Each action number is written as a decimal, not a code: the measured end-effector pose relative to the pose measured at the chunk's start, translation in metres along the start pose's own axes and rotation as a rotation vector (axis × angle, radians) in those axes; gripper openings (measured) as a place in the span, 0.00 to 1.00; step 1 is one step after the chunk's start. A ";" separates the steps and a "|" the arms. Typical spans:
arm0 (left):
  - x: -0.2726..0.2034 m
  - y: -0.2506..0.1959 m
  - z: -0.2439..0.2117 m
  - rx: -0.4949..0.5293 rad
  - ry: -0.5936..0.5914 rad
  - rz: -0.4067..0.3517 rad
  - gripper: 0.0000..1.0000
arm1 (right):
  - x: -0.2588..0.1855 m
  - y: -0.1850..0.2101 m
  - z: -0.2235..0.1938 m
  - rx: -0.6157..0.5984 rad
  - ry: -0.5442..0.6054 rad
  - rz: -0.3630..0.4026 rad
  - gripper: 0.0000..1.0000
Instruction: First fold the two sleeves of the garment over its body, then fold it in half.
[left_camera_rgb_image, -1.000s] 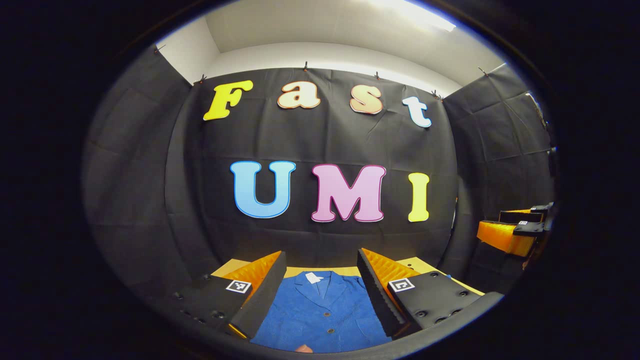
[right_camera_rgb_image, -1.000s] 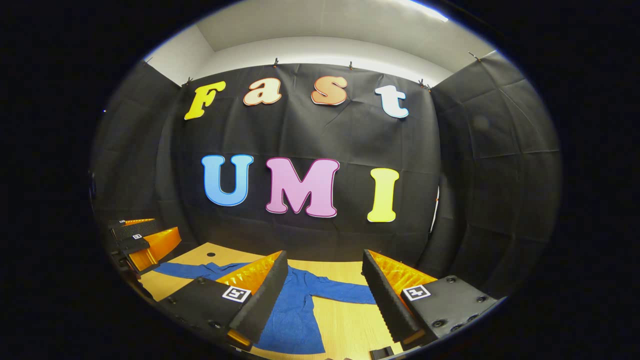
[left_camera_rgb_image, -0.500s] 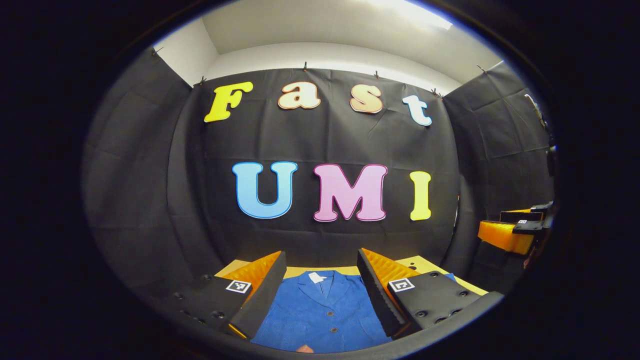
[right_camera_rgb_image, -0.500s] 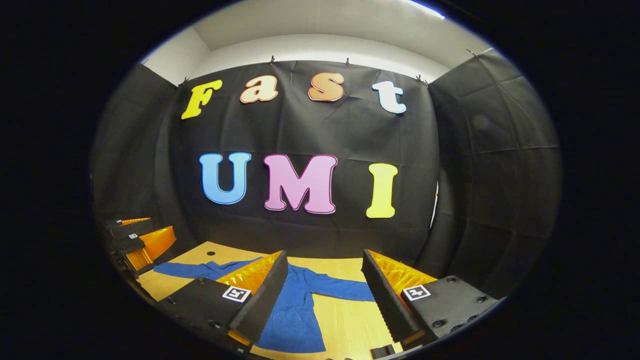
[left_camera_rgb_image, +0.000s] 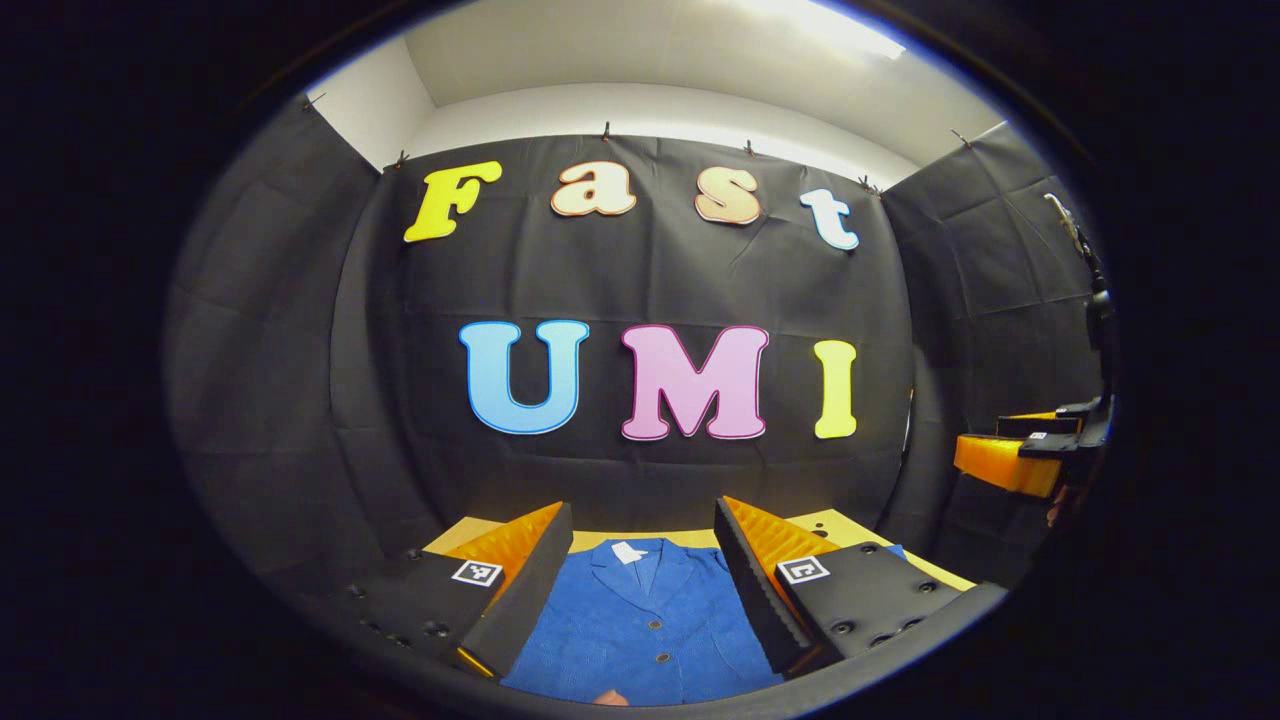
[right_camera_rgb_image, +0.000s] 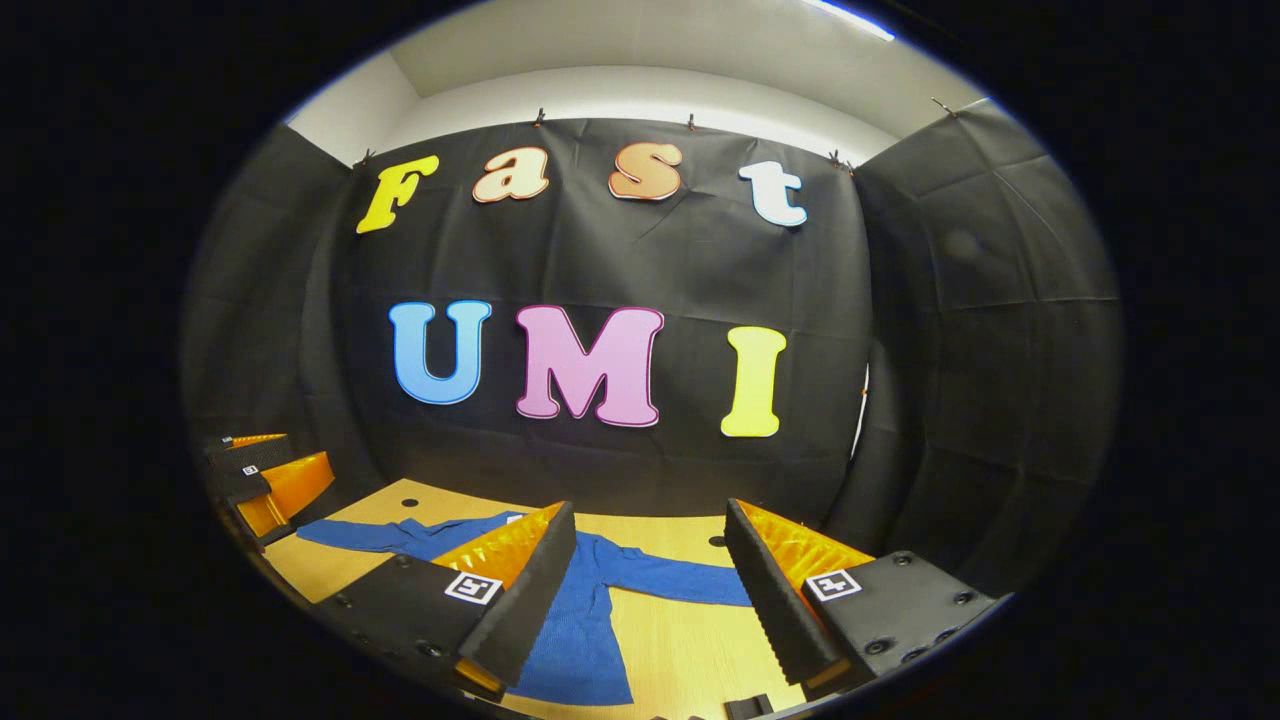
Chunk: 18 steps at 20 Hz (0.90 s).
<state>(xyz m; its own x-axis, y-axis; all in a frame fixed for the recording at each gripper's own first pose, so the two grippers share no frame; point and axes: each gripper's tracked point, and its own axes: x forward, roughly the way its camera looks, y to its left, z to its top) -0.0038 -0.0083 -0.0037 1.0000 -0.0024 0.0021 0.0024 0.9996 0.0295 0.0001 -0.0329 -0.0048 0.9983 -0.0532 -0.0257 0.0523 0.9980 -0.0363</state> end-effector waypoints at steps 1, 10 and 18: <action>0.000 0.000 0.001 -0.001 -0.001 0.001 0.82 | 0.000 -0.001 0.000 0.005 -0.002 -0.002 0.94; -0.004 0.006 -0.004 -0.008 0.002 0.016 0.82 | 0.006 -0.011 -0.005 0.053 -0.004 -0.011 0.94; -0.003 0.009 0.001 -0.017 -0.002 0.038 0.82 | 0.059 -0.058 -0.029 0.088 0.051 -0.048 0.95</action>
<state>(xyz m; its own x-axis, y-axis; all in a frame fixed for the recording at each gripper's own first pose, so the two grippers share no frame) -0.0070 0.0006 -0.0028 0.9994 0.0356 0.0044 -0.0356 0.9993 0.0122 0.0552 -0.0952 -0.0336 0.9919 -0.1009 -0.0773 0.1049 0.9933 0.0495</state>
